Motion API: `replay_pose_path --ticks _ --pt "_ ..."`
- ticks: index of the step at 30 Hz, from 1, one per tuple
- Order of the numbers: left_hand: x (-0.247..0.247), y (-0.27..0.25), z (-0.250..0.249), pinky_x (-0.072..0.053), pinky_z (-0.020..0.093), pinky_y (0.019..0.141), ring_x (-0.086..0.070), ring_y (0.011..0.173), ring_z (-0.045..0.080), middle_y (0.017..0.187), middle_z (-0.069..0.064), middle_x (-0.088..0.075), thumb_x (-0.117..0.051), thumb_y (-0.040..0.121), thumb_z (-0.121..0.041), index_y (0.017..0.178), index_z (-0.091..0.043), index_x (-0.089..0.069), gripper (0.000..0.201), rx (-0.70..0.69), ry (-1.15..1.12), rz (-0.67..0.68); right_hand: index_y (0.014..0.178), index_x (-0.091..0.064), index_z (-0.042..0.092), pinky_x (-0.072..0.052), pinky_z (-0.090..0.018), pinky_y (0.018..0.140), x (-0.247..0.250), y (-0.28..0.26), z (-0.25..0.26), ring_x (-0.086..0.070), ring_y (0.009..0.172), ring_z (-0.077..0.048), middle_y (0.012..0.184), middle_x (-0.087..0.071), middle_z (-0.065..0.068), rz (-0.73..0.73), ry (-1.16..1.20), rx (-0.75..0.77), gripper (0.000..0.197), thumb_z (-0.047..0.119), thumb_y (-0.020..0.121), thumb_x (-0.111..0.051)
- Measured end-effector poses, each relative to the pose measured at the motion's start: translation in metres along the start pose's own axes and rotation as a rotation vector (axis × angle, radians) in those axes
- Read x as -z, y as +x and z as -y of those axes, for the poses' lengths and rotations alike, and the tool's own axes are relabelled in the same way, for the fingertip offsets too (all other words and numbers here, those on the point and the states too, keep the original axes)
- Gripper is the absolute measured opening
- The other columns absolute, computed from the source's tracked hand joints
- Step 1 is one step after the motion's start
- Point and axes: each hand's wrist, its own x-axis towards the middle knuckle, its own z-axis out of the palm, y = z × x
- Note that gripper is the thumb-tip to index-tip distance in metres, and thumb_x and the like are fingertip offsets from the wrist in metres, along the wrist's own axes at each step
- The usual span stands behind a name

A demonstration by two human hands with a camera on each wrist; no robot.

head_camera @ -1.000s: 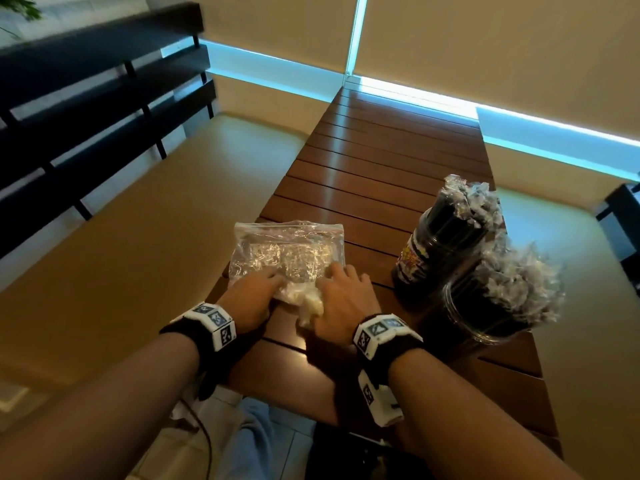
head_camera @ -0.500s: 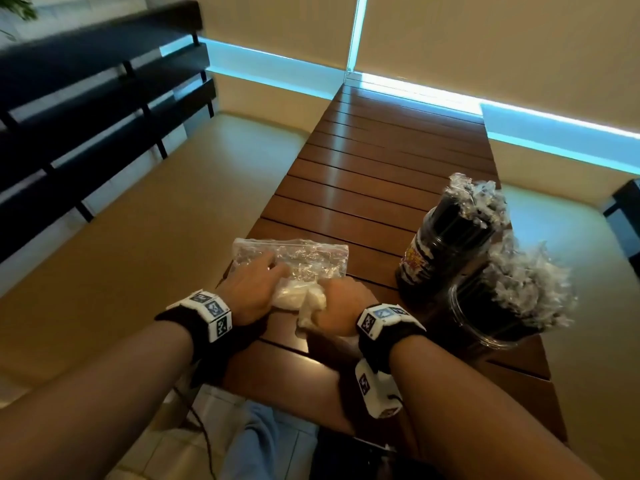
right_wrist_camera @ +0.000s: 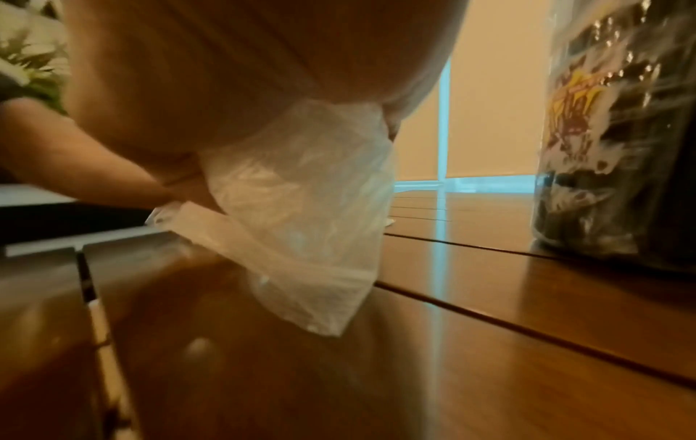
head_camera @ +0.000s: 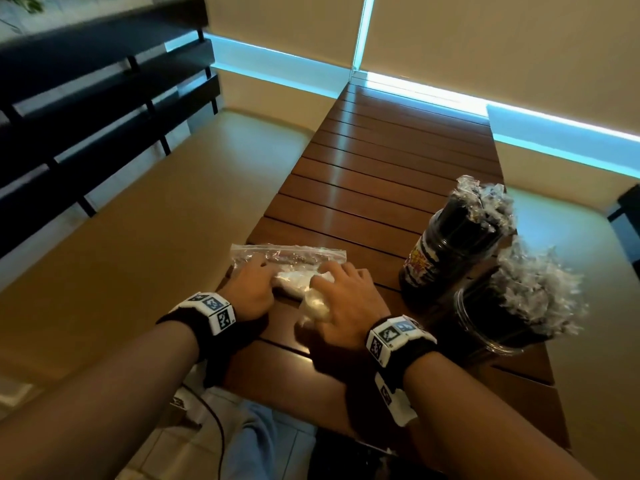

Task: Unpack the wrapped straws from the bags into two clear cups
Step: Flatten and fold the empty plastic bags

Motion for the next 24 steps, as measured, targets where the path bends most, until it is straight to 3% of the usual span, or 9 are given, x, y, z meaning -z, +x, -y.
replay_pose_path --ticks 3,6,9,12,15,17,19,22,24 --pt "0.007 0.005 -0.011 -0.043 0.045 0.096 -0.049 0.112 0.029 0.119 0.009 -0.046 -0.047 0.088 -0.021 0.108 -0.013 -0.06 0.025 0.116 0.111 0.045 0.126 -0.049 0.034 -0.033 -0.052 0.103 -0.003 -0.007 0.0 -0.033 0.134 -0.029 0.15 -0.032 -0.004 0.127 0.054 0.056 0.058 0.059 0.074 -0.057" --pt "0.014 0.009 -0.017 -0.041 0.048 0.102 -0.049 0.121 0.029 0.131 0.007 -0.05 -0.039 0.085 -0.031 0.116 -0.014 -0.061 0.041 0.178 0.186 0.165 0.126 -0.047 0.033 -0.04 -0.053 0.099 -0.008 -0.005 -0.002 -0.033 0.135 -0.029 0.15 -0.031 -0.002 0.165 0.06 0.026 0.056 0.05 0.074 -0.058" --pt "0.022 0.011 -0.021 -0.045 0.04 0.09 -0.054 0.113 0.032 0.126 0.01 -0.06 -0.038 0.086 -0.028 0.107 -0.012 -0.066 0.039 0.139 0.366 0.289 0.116 -0.048 0.03 -0.049 -0.042 0.082 -0.009 0.005 -0.003 -0.052 0.113 -0.027 0.127 -0.052 0.002 0.131 0.082 -0.03 0.046 0.047 0.075 -0.058" --pt "0.028 0.007 -0.023 -0.043 0.038 0.08 -0.053 0.101 0.033 0.12 0.013 -0.06 -0.034 0.086 -0.029 0.106 -0.012 -0.067 0.042 0.123 0.464 0.328 0.11 -0.052 0.028 -0.045 -0.033 0.073 -0.006 0.016 0.002 -0.063 0.09 -0.023 0.103 -0.064 0.006 0.067 0.099 -0.068 0.042 0.052 0.076 -0.057" --pt "0.026 0.0 -0.017 -0.043 0.047 0.095 -0.052 0.104 0.029 0.121 0.011 -0.048 -0.041 0.086 -0.038 0.12 -0.019 -0.056 0.042 0.143 0.419 0.147 0.11 -0.054 0.026 -0.042 -0.028 0.068 0.004 0.024 0.005 -0.06 0.081 -0.02 0.096 -0.064 0.008 0.099 0.294 -0.184 0.035 0.037 0.077 -0.06" --pt "0.023 -0.007 -0.014 -0.03 0.055 0.105 -0.051 0.113 0.028 0.125 0.007 -0.046 -0.056 0.079 -0.034 0.123 -0.025 -0.05 0.045 0.013 0.521 0.013 0.109 -0.053 0.026 -0.043 -0.028 0.068 0.006 0.029 0.005 -0.06 0.084 -0.023 0.099 -0.063 0.003 0.162 0.4 -0.265 0.034 0.034 0.078 -0.061" --pt "0.021 -0.014 -0.011 -0.027 0.054 0.109 -0.049 0.119 0.026 0.129 0.004 -0.05 -0.058 0.078 -0.03 0.126 -0.026 -0.051 0.049 -0.161 0.592 -0.046 0.116 -0.046 0.027 -0.048 -0.031 0.069 0.003 0.032 0.002 -0.061 0.087 -0.026 0.098 -0.06 0.0 0.203 0.496 -0.384 0.043 0.037 0.077 -0.062" --pt "0.021 -0.023 -0.001 -0.026 0.048 0.114 -0.04 0.135 0.024 0.148 0.005 -0.043 -0.048 0.084 -0.033 0.145 -0.018 -0.037 0.064 -0.205 0.515 0.046 0.128 -0.044 0.029 -0.048 -0.031 0.072 0.0 0.036 0.003 -0.061 0.092 -0.027 0.104 -0.061 -0.002 0.25 0.53 -0.478 0.057 0.04 0.075 -0.062" --pt "0.022 -0.026 0.003 -0.015 0.053 0.118 -0.026 0.145 0.026 0.157 0.007 -0.028 -0.045 0.083 -0.038 0.153 -0.013 -0.022 0.078 -0.191 0.587 0.137 0.113 -0.057 0.025 -0.052 -0.031 0.07 0.003 0.039 0.007 -0.062 0.088 -0.023 0.104 -0.065 -0.002 0.259 0.502 -0.469 0.042 0.039 0.074 -0.062"
